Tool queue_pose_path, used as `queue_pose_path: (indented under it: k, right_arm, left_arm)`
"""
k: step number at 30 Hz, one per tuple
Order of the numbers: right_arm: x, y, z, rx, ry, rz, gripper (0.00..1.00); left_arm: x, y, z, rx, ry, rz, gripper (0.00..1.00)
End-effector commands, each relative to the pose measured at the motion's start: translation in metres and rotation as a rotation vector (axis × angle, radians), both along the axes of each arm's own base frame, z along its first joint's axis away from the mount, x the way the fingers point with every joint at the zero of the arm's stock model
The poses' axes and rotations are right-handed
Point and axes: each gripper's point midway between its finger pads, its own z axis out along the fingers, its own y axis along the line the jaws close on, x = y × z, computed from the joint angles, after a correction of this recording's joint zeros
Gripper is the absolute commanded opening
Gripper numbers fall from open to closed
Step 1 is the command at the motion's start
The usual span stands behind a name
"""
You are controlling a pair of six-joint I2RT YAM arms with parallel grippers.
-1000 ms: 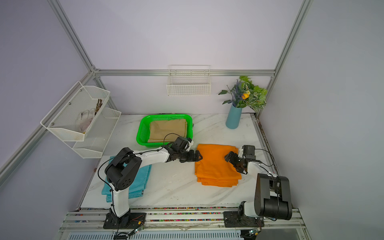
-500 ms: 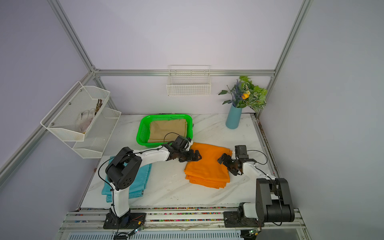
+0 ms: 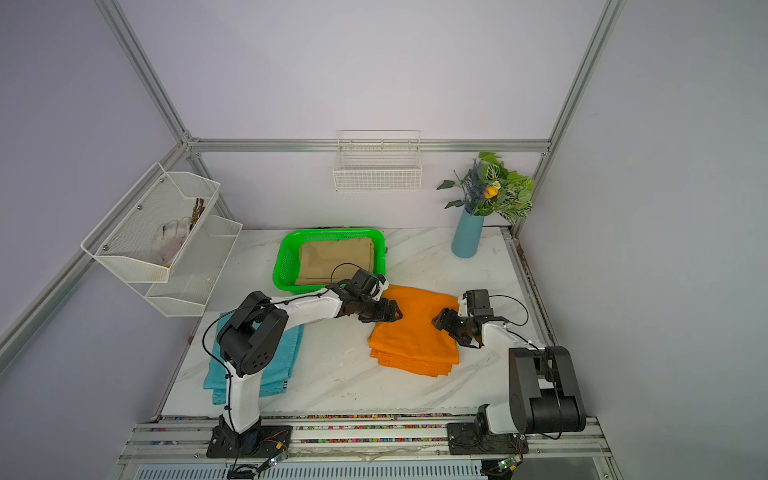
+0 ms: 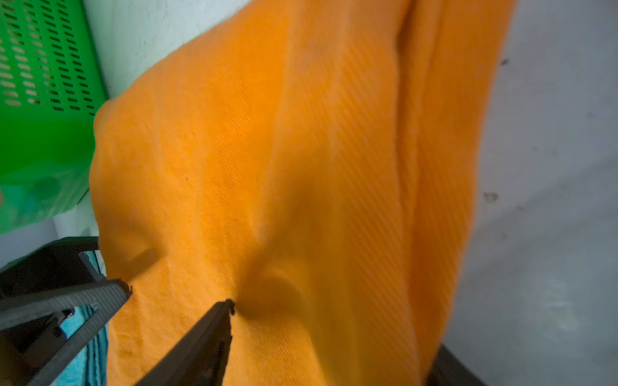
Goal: Put the folded long pants in the basket
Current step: Pick up the long pant at the center of the board.
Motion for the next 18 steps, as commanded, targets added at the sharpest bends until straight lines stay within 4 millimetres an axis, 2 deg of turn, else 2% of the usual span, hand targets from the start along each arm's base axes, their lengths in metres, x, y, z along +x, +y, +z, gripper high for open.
queue_pose_path:
  k: [1,4,6,7,8,12,15,18]
  right_arm:
    - [-0.042,0.019,-0.034,0.055,0.192,0.012,0.69]
    - [-0.040,0.020,-0.035,0.055,0.190,-0.002,0.50]
    - [-0.037,0.021,-0.033,0.062,0.182,0.000,0.21]
    - [-0.036,0.022,-0.033,0.065,0.181,0.002,0.05]
    - [-0.034,0.022,-0.032,0.068,0.178,0.005,0.00]
    - [-0.026,0.024,-0.024,0.075,0.154,0.006,0.00]
    - [-0.018,0.023,-0.008,0.072,0.124,0.003,0.00]
    - [-0.009,0.021,0.017,0.060,0.081,-0.004,0.00]
  left_arm:
    - [-0.029,0.005,-0.047,0.074,0.145,-0.046,0.68]
    - [-0.032,-0.002,-0.049,0.068,0.160,-0.073,0.42]
    - [-0.033,-0.004,-0.050,0.063,0.163,-0.080,0.05]
    - [-0.033,-0.004,-0.049,0.064,0.161,-0.080,0.00]
    - [-0.032,-0.003,-0.047,0.062,0.154,-0.079,0.00]
    - [-0.027,-0.008,-0.028,0.040,0.126,-0.082,0.00]
    - [-0.020,-0.017,-0.001,-0.005,0.102,-0.075,0.00]
    - [-0.012,-0.029,0.035,-0.064,0.055,-0.082,0.00]
